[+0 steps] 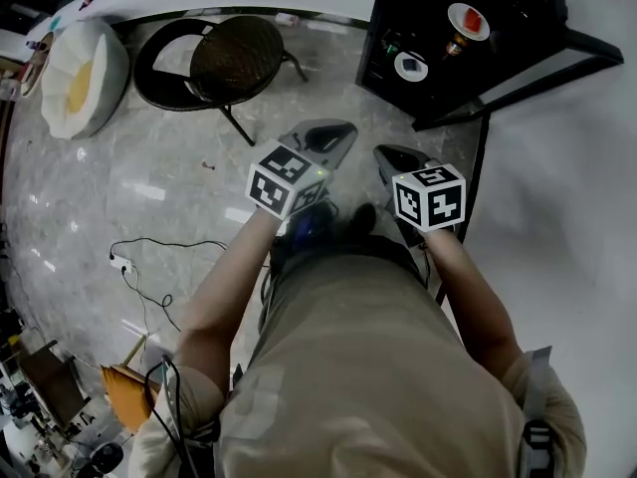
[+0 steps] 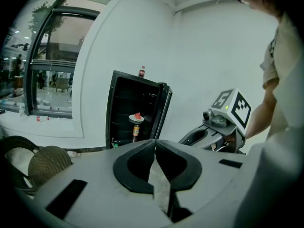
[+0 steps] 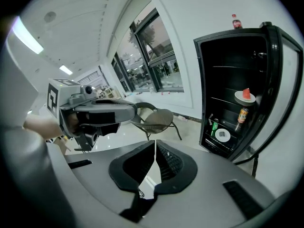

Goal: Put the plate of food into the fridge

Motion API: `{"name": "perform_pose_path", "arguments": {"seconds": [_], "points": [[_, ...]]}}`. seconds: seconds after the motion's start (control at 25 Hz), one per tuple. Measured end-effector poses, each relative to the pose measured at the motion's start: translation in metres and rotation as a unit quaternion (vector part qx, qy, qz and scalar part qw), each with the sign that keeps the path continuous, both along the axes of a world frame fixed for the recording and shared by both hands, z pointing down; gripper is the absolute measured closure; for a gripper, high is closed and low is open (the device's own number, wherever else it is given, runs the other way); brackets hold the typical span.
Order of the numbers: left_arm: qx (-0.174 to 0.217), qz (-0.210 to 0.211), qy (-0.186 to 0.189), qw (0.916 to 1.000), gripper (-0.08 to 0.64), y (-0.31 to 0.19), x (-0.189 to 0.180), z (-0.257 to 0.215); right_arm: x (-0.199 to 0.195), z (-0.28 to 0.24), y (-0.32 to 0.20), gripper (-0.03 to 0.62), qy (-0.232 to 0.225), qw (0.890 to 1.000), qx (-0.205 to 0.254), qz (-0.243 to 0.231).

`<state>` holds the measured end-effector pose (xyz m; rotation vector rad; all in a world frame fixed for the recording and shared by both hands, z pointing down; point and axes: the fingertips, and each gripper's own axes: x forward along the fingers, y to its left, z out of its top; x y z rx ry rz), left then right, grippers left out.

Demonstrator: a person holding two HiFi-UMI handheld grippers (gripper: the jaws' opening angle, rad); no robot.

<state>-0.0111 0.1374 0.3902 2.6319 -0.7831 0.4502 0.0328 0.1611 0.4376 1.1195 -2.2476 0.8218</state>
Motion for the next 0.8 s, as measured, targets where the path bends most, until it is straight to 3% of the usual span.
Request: {"name": "perform_pose_path", "arguments": {"seconds": [0.4,0.8], "points": [[-0.005,0.006,0.014,0.9999,0.541,0.008,-0.052,0.007,-0.054,0.003,0.010,0.566,0.018,1.000,0.001,-0.005],[-0.015,0.038,0.036,0.9985,0.541,0.021,-0.049,0.017,-0.052,0.009,0.032,0.566,0.042,0.999,-0.004,0.026]]}}
